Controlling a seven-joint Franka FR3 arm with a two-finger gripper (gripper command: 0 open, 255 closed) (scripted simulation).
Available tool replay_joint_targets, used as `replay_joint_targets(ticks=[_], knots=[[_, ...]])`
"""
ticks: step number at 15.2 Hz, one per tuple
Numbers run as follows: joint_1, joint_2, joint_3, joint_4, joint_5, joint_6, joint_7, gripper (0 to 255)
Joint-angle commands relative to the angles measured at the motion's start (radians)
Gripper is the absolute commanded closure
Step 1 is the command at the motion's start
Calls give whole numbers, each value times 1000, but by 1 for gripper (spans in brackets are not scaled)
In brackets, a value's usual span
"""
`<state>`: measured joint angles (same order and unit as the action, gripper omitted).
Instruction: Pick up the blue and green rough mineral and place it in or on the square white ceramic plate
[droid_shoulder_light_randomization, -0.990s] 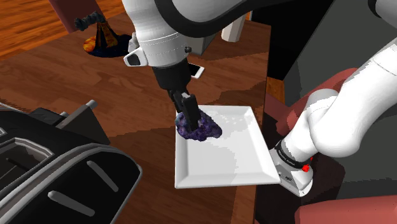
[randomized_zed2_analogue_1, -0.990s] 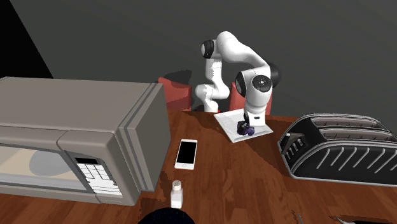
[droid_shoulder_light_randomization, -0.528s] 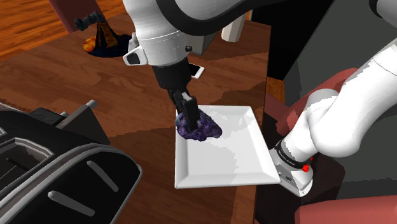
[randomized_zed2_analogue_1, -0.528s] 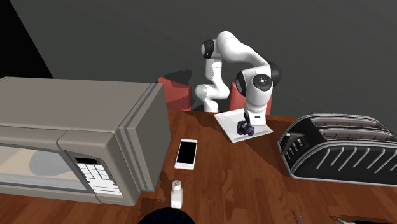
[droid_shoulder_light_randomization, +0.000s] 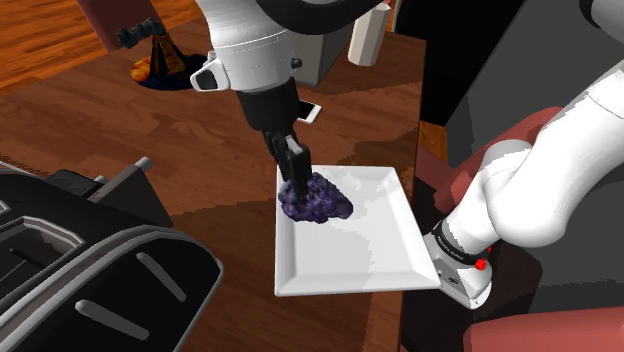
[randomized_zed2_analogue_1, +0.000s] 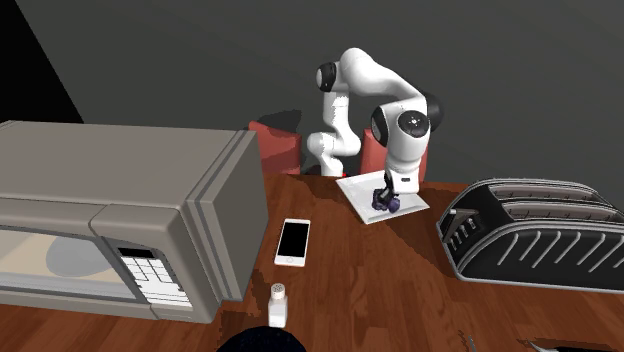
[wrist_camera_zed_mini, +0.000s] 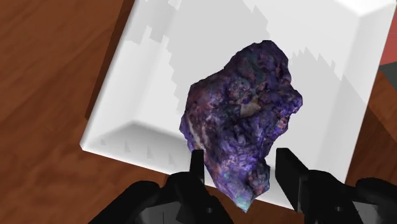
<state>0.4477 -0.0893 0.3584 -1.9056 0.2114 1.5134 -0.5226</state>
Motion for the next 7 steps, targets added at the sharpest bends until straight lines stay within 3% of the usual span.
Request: replay_joint_targets(ticks=[1,7], knots=[[-1,-1,-1,20,0,-25,3,255],[-2,1,-4,102,0,-104,16,255]])
